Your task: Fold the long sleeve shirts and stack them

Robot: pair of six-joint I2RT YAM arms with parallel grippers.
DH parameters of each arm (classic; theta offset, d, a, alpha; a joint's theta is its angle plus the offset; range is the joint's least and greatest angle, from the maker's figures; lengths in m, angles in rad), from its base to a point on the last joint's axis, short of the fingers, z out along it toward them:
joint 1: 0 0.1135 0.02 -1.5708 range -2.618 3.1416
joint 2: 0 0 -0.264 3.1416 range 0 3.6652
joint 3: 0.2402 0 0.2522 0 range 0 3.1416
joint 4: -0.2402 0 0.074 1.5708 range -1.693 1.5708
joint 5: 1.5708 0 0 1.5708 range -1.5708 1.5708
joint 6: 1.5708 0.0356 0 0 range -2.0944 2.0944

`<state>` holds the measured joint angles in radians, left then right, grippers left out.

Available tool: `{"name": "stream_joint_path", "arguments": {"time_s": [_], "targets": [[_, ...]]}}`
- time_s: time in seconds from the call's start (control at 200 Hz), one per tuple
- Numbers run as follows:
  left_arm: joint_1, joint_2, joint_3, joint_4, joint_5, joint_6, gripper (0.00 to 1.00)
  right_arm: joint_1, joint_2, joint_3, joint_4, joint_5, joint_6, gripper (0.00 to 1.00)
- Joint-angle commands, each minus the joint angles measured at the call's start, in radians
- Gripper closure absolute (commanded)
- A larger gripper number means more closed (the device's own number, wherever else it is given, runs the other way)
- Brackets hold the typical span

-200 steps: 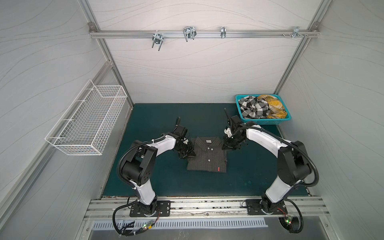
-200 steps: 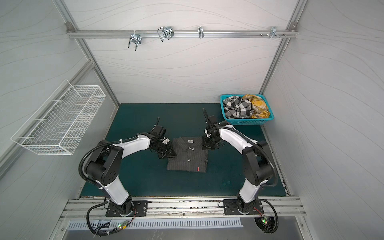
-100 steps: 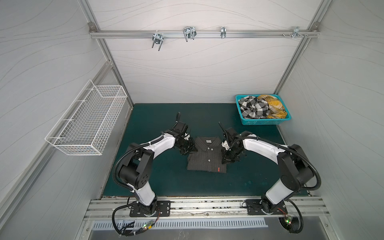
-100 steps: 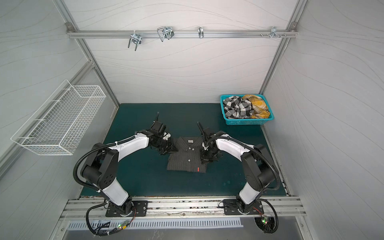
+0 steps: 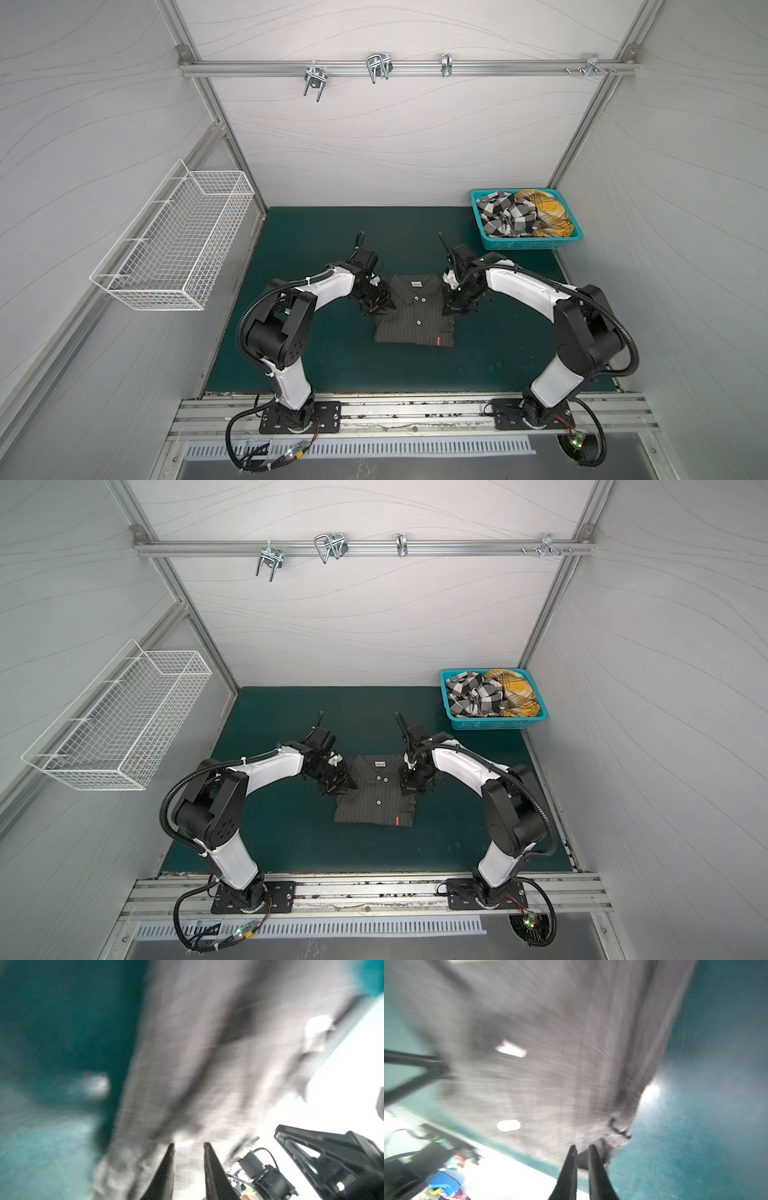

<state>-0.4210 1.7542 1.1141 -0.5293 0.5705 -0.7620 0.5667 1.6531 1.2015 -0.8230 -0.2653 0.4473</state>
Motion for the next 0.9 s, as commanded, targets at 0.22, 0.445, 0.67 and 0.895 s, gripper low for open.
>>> {"name": "stream_joint_path", "arguments": {"time_s": [0.22,0.445,0.67,0.895], "targets": [[0.011,0.130,0.303,-0.039,0.001,0.028,0.82,-0.022,0.165,0.264,-0.031,-0.048,-0.018,0.85],[0.008,0.209,0.291,-0.006,0.018,0.010,0.86,0.015,0.267,0.285,0.004,-0.059,-0.022,0.86],[0.007,0.239,0.227,0.032,0.025,0.007,0.87,0.027,0.309,0.179,0.070,-0.050,-0.011,0.86],[0.007,0.265,0.216,0.040,0.023,0.011,0.87,0.019,0.340,0.162,0.076,-0.038,-0.023,0.86]]}}
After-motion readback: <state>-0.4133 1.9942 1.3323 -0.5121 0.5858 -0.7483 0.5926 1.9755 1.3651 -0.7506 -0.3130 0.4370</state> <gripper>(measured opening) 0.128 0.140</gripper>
